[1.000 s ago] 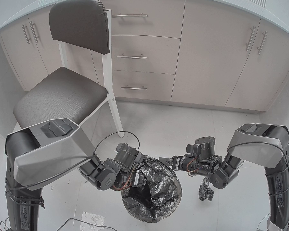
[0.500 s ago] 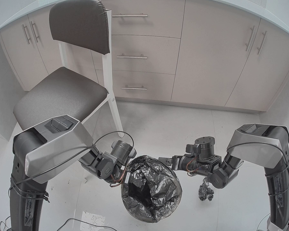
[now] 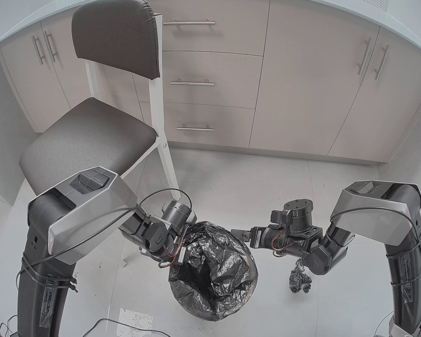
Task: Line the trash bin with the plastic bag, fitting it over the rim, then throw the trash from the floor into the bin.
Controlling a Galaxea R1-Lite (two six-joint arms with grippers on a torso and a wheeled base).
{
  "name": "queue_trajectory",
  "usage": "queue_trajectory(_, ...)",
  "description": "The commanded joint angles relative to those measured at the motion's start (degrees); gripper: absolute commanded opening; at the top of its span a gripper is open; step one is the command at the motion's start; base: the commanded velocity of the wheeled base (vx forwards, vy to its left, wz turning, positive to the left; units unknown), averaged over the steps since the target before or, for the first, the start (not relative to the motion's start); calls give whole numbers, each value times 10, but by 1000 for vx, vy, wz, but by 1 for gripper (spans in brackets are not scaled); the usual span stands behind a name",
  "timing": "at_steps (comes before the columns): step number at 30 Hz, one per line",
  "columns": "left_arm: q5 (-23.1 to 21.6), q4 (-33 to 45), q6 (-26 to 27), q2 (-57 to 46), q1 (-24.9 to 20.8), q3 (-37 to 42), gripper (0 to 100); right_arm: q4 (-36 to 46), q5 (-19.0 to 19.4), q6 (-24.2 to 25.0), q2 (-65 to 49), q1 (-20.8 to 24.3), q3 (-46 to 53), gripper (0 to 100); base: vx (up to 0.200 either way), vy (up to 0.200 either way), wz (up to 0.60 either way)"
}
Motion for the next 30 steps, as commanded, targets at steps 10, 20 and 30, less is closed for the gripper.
queue_trajectory(10, -4, 1, -38, -31, -34, 0, 100, 0, 0, 0, 2, 0, 0, 100, 0, 0, 0)
queue_trajectory(20, -22, 4, -79, -67, -43, -6, 100, 0, 0, 0, 3, 0, -1, 100, 0, 0, 0)
queue_trajectory(30, -22, 9, -94, -23, -32, -60, 100, 0, 0, 0, 5, 0, -3, 100, 0, 0, 0)
